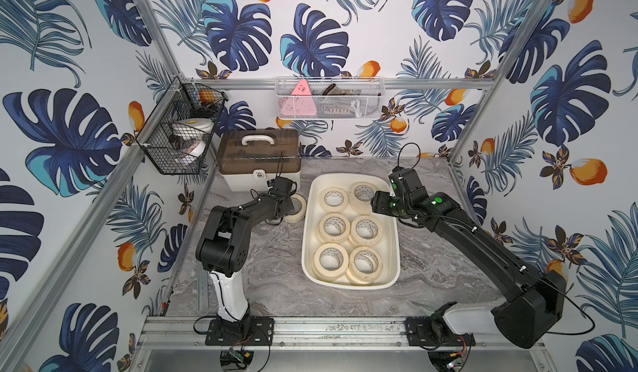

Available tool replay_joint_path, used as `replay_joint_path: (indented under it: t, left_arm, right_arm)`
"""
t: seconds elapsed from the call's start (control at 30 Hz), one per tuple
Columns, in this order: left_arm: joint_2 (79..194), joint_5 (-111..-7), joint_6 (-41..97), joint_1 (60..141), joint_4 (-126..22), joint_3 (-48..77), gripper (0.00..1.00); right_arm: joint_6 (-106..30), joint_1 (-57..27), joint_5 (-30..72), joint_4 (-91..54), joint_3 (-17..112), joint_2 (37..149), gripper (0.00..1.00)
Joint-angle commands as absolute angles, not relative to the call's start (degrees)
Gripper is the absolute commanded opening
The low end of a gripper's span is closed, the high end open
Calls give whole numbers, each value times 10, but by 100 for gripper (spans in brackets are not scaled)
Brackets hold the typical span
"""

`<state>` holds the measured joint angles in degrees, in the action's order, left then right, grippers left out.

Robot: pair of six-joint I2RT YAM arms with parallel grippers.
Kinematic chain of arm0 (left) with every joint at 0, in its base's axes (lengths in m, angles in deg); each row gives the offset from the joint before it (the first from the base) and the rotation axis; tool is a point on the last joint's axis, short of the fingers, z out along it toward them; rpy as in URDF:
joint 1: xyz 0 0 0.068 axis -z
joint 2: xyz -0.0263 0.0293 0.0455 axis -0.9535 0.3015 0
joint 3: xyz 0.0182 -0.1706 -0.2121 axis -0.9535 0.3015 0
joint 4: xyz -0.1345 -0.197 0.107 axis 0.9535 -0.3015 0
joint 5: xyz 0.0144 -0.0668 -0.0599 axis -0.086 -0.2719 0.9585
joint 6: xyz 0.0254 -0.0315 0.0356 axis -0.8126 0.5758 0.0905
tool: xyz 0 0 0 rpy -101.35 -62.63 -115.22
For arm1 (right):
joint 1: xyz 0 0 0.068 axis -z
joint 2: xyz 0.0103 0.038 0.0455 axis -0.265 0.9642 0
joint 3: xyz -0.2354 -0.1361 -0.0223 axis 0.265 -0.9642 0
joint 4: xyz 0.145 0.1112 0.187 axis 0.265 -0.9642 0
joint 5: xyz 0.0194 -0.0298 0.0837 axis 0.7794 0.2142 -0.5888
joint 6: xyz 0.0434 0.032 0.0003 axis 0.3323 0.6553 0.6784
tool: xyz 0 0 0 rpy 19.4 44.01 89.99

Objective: Take out the art tape in the storage box
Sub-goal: Place the art tape at the center of the board, then pick up the art tape from the storage box.

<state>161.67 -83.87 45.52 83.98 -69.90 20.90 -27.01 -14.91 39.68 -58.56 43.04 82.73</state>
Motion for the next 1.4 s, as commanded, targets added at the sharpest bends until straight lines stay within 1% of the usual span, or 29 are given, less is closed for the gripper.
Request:
replay_joint_path:
  t: [0.0,0.07,0.33,0.6,0.73,0.83,0.9,1.03,1.23,1.37]
  left_arm:
    - [1621,-835,448,839,-673,203,9]
    - [1623,-834,449,839,-671,203,15]
    - [1616,-839,448,839,-682,195,34]
    - [1590,-849,452,839,-709,191,45]
    - [1554,-840,454,839,-727,192,54]
    - [1528,-827,453,840,-748,187,58]
    - [1511,-820,457,842,-768,183,63]
    - [1459,-796,458,850,-793,185,78]
    - [1373,-779,444,885,-827,189,98]
    - [1319,-762,440,900,-855,199,99]
  right_arm:
    - [-263,-142,387,-593,426,823,68]
    - [-260,-138,383,-592,423,822,68]
    - [-251,-121,367,-594,412,818,68]
    - [-247,-106,352,-592,406,812,68]
    - [-245,-101,344,-593,404,810,68]
    - [-244,-97,337,-591,404,807,68]
    - [-242,-96,335,-590,403,805,68]
    - [-238,-93,335,-588,404,806,68]
    - [-227,-91,332,-577,404,821,68]
    - [-224,-91,336,-566,411,842,67]
